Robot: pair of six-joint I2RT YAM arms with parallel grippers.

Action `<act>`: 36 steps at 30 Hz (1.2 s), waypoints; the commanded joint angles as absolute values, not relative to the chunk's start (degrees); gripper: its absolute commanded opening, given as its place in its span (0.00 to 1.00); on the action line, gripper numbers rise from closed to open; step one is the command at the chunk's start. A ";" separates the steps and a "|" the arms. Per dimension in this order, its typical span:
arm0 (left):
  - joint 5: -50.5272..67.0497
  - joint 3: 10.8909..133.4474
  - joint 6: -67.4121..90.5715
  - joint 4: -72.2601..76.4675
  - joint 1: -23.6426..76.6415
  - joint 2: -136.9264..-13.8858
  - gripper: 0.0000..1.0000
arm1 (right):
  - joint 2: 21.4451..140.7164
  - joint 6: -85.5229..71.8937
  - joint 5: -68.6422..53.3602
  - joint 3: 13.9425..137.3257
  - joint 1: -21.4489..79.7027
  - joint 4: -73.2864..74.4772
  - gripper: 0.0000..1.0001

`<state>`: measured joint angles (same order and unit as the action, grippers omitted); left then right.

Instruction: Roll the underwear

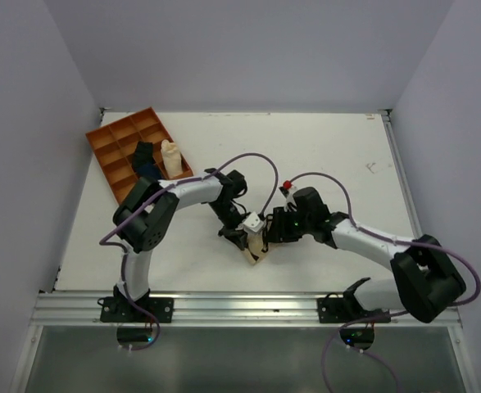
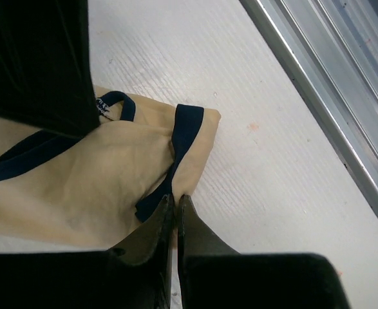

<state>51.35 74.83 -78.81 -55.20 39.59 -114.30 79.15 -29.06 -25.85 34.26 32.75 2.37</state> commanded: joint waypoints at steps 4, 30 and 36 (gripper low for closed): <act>50.19 79.71 -75.59 -60.38 41.48 -118.03 0.01 | 62.34 -35.68 8.23 32.17 40.24 18.36 0.39; 49.04 89.30 -65.13 -66.97 42.28 -127.27 0.02 | 93.19 -18.90 43.23 57.90 84.99 31.26 0.52; 48.25 88.86 -64.07 -66.27 42.28 -126.74 0.02 | 100.46 -16.70 48.16 62.75 84.99 33.75 0.53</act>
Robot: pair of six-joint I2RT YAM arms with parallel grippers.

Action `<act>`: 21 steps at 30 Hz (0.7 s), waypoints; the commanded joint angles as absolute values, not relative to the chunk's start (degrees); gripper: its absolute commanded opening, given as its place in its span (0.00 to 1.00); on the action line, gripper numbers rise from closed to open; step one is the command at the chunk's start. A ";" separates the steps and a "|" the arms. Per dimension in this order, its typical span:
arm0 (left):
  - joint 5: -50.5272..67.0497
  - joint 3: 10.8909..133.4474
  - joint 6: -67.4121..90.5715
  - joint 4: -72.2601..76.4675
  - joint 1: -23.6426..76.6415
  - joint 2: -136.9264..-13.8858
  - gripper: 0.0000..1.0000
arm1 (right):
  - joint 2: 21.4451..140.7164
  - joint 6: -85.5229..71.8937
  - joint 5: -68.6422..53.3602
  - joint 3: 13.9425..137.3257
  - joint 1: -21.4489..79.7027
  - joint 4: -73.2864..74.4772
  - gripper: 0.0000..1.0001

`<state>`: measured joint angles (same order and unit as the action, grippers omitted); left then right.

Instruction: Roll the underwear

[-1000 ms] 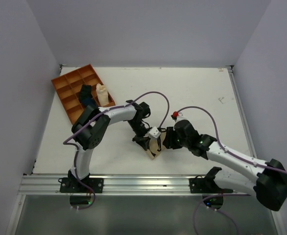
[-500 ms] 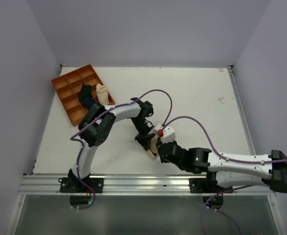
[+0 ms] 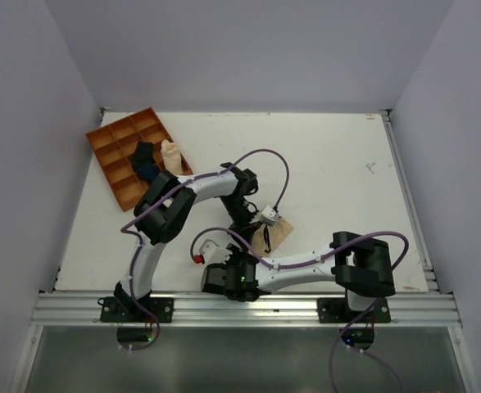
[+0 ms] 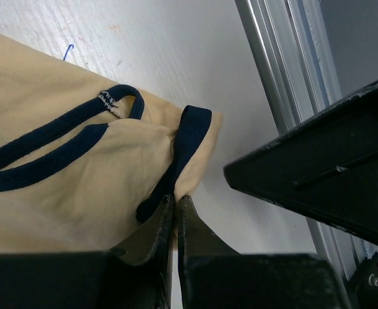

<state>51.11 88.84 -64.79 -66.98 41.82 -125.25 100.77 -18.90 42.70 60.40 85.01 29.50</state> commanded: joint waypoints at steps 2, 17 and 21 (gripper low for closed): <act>47.99 88.86 -63.63 -66.27 42.19 -126.83 0.03 | 100.98 -16.35 49.21 62.75 84.90 34.10 0.53; 47.02 88.68 -61.26 -65.13 42.19 -127.53 0.03 | 101.78 -11.87 41.93 62.05 81.13 34.63 0.50; 47.02 88.86 -61.00 -65.13 42.19 -128.23 0.03 | 100.99 -10.46 38.41 60.65 79.81 32.26 0.49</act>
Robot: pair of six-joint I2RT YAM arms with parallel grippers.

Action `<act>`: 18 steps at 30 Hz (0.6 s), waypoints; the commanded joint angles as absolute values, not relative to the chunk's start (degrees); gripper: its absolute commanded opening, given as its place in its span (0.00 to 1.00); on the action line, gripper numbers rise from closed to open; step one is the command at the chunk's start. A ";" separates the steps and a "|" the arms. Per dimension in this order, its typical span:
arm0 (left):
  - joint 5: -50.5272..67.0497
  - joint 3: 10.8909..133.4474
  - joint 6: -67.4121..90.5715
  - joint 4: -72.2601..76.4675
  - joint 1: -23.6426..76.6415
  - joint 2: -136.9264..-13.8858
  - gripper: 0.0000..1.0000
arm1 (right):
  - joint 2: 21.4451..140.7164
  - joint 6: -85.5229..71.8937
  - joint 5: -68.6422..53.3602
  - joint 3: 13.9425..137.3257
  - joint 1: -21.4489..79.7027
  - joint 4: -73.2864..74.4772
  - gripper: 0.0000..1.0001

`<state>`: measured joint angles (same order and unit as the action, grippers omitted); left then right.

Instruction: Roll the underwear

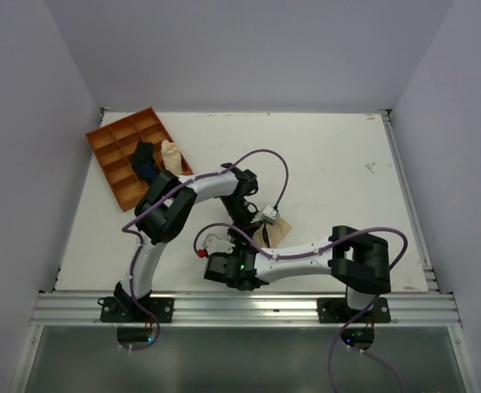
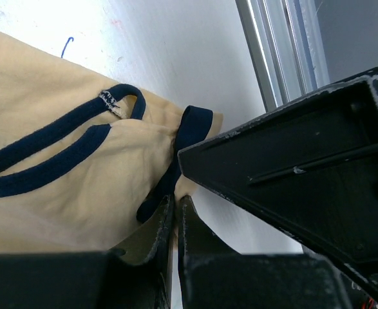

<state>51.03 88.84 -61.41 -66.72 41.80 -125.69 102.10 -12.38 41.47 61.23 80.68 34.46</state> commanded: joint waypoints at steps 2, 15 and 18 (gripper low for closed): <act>47.11 88.77 -61.00 -65.13 42.19 -128.32 0.03 | 101.25 -10.02 36.39 60.47 79.02 32.08 0.49; 47.37 86.49 -62.23 -64.42 42.01 -125.34 0.15 | 99.58 -11.25 27.87 54.94 73.22 23.82 0.20; 47.37 85.52 -62.14 -63.29 41.49 -123.06 0.17 | 98.01 -11.86 23.66 52.92 72.16 21.01 0.16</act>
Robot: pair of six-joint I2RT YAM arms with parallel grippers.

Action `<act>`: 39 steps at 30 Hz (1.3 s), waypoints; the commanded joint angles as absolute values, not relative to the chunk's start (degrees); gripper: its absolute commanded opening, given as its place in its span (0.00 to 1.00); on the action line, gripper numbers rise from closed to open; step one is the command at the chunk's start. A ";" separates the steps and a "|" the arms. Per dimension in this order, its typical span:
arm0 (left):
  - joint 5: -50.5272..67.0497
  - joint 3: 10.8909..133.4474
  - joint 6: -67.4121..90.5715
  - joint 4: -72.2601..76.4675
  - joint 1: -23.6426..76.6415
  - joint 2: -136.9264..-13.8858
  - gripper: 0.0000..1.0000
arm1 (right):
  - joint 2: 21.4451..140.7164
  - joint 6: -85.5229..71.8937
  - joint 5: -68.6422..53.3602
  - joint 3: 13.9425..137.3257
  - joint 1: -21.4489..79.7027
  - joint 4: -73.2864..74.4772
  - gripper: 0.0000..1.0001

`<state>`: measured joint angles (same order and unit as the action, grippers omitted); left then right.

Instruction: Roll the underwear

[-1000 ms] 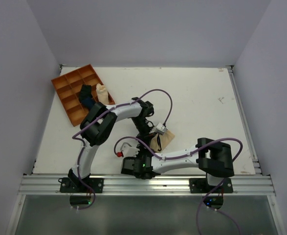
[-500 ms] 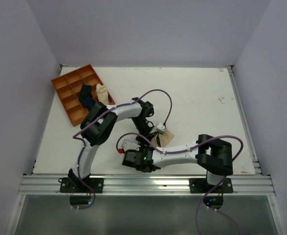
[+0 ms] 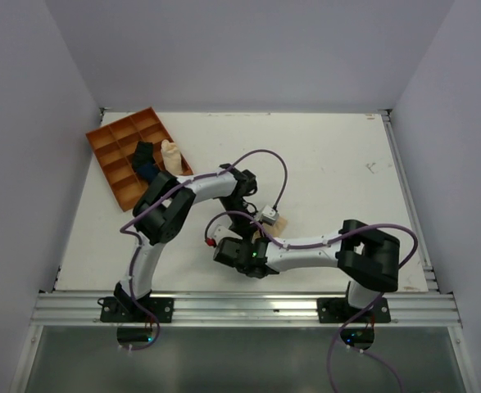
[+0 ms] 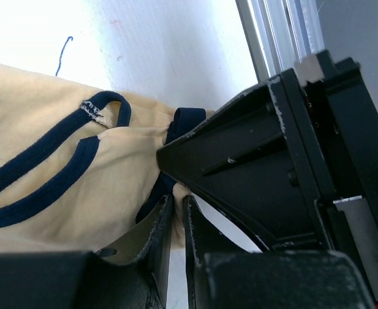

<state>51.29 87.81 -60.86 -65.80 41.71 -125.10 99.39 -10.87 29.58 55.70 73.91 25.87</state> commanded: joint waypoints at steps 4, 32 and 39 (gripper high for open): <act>47.11 83.15 -58.81 -59.16 39.82 -119.80 0.19 | 96.15 -13.09 19.43 49.93 70.23 17.14 0.16; 51.15 78.93 -56.08 -55.02 35.86 -112.50 0.34 | 95.54 -13.80 10.90 46.23 67.68 13.18 0.14; 51.50 75.42 -51.61 -49.50 32.88 -108.90 0.32 | 95.36 -14.06 8.88 46.23 67.24 13.01 0.13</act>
<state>50.06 76.95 -55.16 -52.99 35.20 -113.54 94.11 -12.23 14.79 48.07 67.68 9.02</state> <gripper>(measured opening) 0.326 0.188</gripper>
